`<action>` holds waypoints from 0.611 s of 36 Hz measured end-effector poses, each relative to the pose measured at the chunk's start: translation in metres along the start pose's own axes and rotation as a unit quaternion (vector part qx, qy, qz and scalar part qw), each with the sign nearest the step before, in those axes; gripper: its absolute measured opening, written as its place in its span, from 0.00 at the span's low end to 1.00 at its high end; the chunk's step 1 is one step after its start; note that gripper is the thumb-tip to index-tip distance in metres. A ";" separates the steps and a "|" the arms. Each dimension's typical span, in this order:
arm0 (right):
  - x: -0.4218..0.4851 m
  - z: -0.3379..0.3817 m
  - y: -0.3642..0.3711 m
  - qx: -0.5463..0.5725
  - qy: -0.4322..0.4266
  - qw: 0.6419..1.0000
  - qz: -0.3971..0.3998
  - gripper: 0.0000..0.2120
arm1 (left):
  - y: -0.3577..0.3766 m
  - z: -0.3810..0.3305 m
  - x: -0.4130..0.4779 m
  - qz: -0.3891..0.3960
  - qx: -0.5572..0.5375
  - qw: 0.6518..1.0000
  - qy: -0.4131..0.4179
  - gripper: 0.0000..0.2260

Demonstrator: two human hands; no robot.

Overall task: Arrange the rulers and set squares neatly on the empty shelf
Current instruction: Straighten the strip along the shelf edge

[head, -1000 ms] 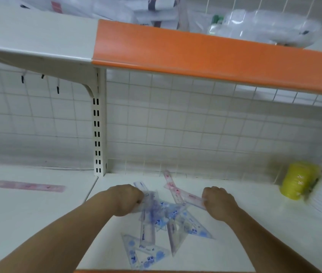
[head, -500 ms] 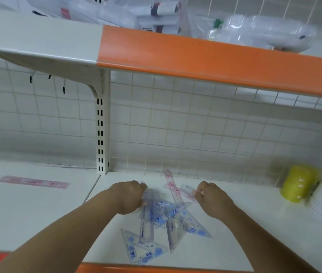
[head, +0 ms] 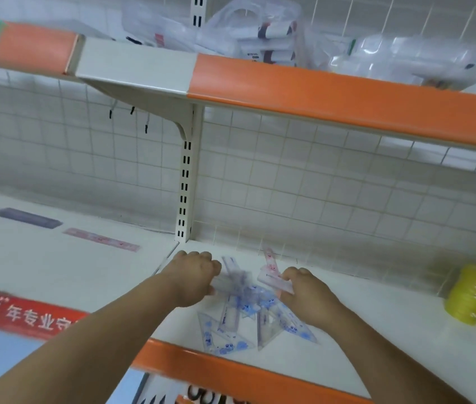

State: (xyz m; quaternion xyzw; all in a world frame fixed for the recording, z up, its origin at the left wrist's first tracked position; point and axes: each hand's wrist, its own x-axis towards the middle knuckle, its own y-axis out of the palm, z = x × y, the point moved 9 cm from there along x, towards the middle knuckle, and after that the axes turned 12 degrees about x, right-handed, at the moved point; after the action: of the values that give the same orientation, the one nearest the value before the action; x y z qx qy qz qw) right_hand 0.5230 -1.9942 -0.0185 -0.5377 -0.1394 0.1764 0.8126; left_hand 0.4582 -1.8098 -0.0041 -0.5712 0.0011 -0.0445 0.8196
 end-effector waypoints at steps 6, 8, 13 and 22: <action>0.001 0.045 0.014 -0.003 -0.041 0.999 0.021 0.18 | 0.005 0.034 -0.035 0.010 -0.019 0.998 -0.054 0.18; 0.001 0.062 0.021 0.001 -0.056 0.998 0.031 0.17 | 0.009 0.047 -0.047 0.019 -0.026 0.997 -0.075 0.18; 0.001 0.108 0.035 -0.018 -0.097 0.994 0.042 0.20 | 0.017 0.081 -0.075 0.027 -0.037 0.994 -0.102 0.17; 0.009 0.201 0.064 -0.027 -0.117 0.992 0.038 0.21 | 0.032 0.163 -0.127 0.017 -0.022 0.992 -0.122 0.17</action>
State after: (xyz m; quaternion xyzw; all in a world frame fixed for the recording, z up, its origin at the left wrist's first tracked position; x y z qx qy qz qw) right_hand 0.4388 -1.8008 -0.0005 -0.5396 -0.2177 0.2648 0.7690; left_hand 0.3420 -1.6367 0.0165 -0.5901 -0.0883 0.0392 0.8015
